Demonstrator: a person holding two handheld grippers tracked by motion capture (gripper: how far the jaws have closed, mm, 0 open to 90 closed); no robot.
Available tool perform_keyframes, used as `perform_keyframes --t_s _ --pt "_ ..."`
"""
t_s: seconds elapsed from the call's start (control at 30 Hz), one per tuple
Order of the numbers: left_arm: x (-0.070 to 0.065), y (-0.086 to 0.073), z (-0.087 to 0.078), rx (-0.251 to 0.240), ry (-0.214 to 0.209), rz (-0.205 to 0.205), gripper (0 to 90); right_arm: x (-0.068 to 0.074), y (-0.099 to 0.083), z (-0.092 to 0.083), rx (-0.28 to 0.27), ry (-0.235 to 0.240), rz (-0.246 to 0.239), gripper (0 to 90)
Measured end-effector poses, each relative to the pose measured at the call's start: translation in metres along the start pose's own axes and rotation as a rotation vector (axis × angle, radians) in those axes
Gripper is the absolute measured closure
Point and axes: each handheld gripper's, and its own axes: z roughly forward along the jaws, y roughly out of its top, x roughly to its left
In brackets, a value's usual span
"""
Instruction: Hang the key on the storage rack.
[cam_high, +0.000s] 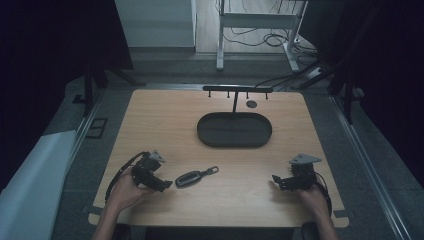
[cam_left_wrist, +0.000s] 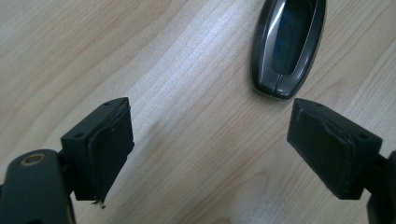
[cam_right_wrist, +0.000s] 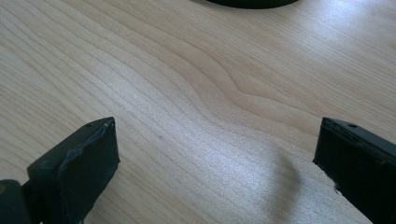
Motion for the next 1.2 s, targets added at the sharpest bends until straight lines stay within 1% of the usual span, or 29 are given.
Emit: perform_keyframes --t_s 0.2,0.43,0.6,0.63,0.8,0.93,1.03,1.2 --pt "-0.007 0.021 -0.001 0.066 -0.001 0.079 16.7 0.001 0.000 0.000 0.000 0.000 -0.004 0.5" --pt "-0.015 0.045 0.003 0.149 -0.015 0.140 18.1 0.001 0.000 0.001 0.008 0.002 -0.007 0.5" --pt "-0.020 0.059 0.007 0.180 -0.020 0.167 20.6 0.001 0.000 0.001 0.011 0.006 -0.007 0.5" --pt "-0.020 0.062 0.008 0.197 -0.019 0.186 20.6 0.001 0.000 0.001 0.011 0.006 -0.007 0.5" --pt "-0.025 0.074 0.015 0.216 -0.027 0.211 22.7 0.002 0.000 0.002 0.018 0.012 -0.011 0.7" --pt "-0.026 0.079 0.018 0.225 -0.030 0.216 24.2 0.002 0.000 0.002 0.021 0.014 -0.013 0.7" --pt "-0.029 0.086 0.022 0.233 -0.042 0.227 26.8 0.003 0.000 0.003 0.025 0.015 -0.013 1.0" --pt "-0.032 0.092 0.026 0.241 -0.052 0.244 29.4 0.003 0.000 0.003 0.028 0.015 -0.017 1.3"
